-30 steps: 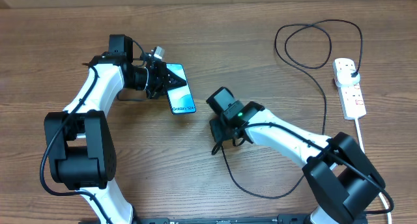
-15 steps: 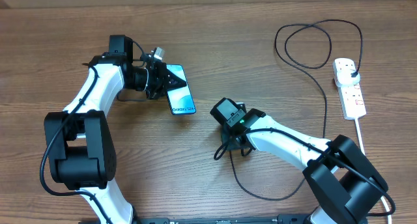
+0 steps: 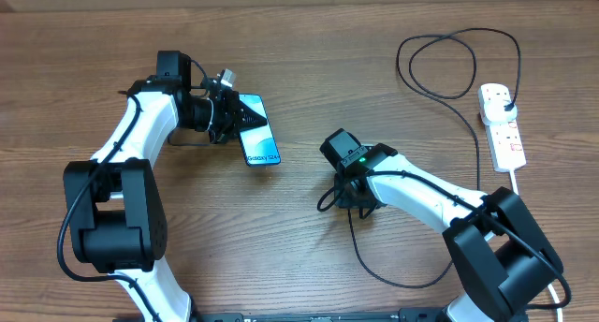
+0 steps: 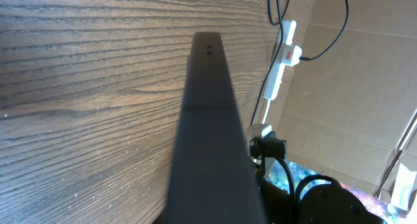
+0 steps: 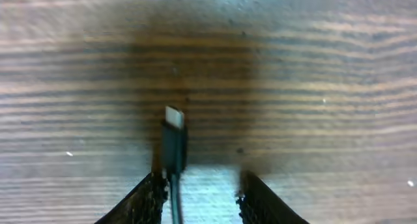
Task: Plug charger to phone and switch on socket
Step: 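Close the right gripper on the black cable plug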
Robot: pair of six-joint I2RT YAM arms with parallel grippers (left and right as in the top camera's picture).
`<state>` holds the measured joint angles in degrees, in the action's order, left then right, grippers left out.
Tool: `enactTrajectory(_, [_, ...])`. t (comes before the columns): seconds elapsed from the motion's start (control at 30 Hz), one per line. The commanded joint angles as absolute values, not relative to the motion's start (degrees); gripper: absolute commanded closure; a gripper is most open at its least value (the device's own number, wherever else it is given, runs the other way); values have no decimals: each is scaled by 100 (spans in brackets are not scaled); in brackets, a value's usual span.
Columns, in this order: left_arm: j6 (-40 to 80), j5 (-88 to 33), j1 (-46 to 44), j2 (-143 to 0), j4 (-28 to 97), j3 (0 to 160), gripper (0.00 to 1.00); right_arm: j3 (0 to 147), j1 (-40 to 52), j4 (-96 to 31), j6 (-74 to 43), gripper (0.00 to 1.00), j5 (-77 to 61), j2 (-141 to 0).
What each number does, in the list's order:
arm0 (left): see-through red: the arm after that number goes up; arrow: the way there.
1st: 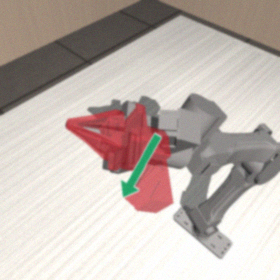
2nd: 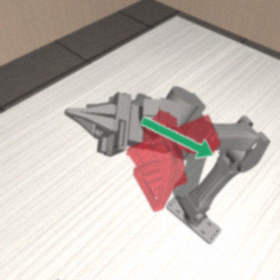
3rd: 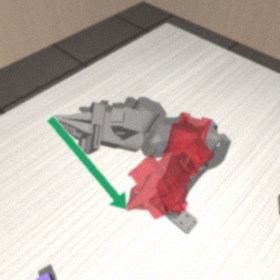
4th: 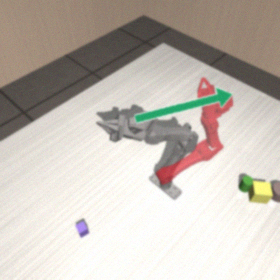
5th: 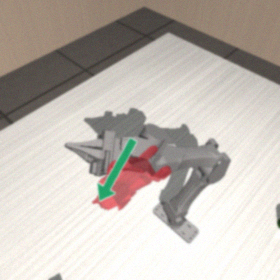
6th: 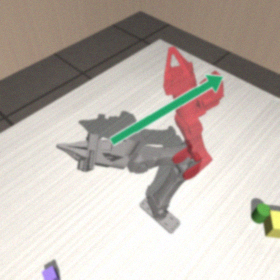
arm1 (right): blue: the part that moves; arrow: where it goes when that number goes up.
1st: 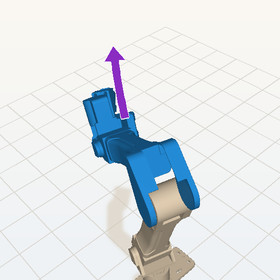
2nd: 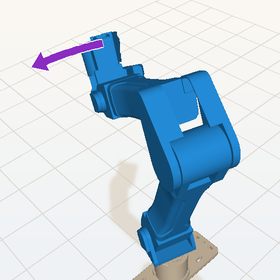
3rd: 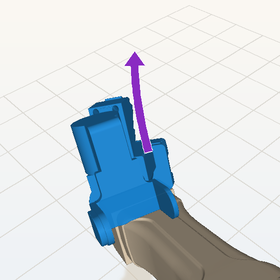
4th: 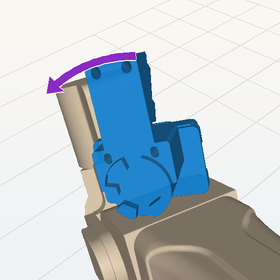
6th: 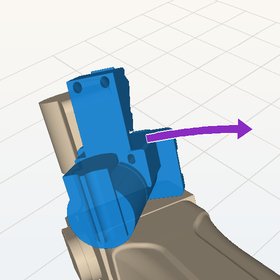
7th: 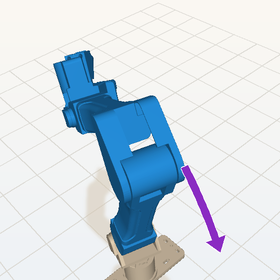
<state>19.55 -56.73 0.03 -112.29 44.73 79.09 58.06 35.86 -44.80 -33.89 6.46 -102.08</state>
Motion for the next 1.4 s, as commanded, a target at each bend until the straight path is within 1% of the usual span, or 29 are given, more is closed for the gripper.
enactTrajectory(0.0, [1929, -5791, -12, -11174, 4473, 7889, 96, 5793, 3551, -4410, -3430, 62, 676, -10342])
enactTrajectory(0.07, [1929, -5791, -16, -11174, 4473, 7889, 96, 5793, 3555, -4410, -3433, 67, 666, -10342])
enactTrajectory(0.27, [1929, -5789, -30, -11174, 4477, 7889, 96, 5756, 3573, -4471, -3433, 72, 565, -10342])
enactTrajectory(0.37, [1929, -5787, -30, -11174, 4515, 7889, 96, 5739, 3573, -4399, -3433, 77, 563, -10342])
enactTrajectory(0.4, [1929, -5787, -30, -11174, 4519, 7889, 96, 5739, 3573, -4348, -3435, 81, 554, -10342])
enactTrajectory(0.5, [1931, -5787, -30, -11174, 4517, 7889, 95, 5739, 3573, -4167, -3430, 84, 499, -10342])
enactTrajectory(0.9, [1929, -5634, -38, -11174, 4609, 7889, 96, 5710, 3570, -4115, -3430, 84, 768, -10344])
enactTrajectory(1.1, [1931, -5636, -40, -11174, 4609, 7889, 96, 5544, 3570, -4029, -3433, 92, 768, -10344])
enactTrajectory(1.13, [1929, -5636, -40, -11174, 4609, 7889, 96, 5540, 3570, -4038, -3430, 96, 766, -10344])
enactTrajectory(1.37, [1929, -5658, -40, -11174, 4668, 7889, 96, 5540, 3570, -4187, -3430, 96, 720, -10342])
